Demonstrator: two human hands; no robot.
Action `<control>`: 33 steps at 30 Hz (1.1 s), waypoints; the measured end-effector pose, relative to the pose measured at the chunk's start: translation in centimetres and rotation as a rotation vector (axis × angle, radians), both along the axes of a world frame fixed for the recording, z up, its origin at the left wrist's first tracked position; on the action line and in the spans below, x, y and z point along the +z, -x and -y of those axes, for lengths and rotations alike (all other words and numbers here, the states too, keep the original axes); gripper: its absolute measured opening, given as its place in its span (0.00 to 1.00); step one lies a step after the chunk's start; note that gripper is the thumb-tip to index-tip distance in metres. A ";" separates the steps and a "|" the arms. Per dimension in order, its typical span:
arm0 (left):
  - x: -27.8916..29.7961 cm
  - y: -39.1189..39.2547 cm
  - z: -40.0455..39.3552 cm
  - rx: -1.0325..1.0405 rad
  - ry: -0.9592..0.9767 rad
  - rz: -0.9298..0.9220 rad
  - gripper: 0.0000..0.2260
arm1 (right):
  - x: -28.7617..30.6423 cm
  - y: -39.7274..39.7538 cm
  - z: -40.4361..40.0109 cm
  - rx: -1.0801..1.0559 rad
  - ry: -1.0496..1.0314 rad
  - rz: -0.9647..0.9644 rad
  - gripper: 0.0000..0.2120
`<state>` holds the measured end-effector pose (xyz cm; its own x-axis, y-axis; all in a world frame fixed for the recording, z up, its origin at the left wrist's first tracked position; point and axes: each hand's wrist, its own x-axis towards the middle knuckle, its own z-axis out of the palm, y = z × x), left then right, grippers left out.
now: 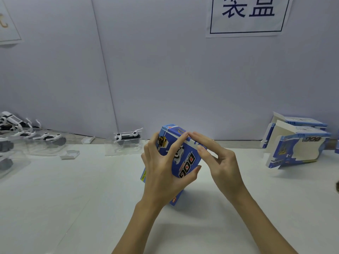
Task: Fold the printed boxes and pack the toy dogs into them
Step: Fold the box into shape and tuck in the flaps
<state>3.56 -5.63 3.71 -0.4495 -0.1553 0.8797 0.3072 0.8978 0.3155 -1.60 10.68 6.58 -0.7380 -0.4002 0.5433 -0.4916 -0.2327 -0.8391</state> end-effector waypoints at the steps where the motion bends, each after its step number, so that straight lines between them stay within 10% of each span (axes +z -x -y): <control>1: 0.0 0.0 0.1 0.001 -0.002 -0.001 0.37 | 0.0 0.0 -0.1 0.009 -0.010 -0.017 0.19; 26: 1.9 -1.0 -1.0 -0.155 -0.209 0.138 0.26 | -0.6 -0.9 2.4 -0.108 0.166 0.082 0.17; 33: 1.4 -1.1 -0.5 -0.173 -0.195 0.114 0.33 | -1.9 -0.9 1.5 -0.230 -0.029 -0.300 0.20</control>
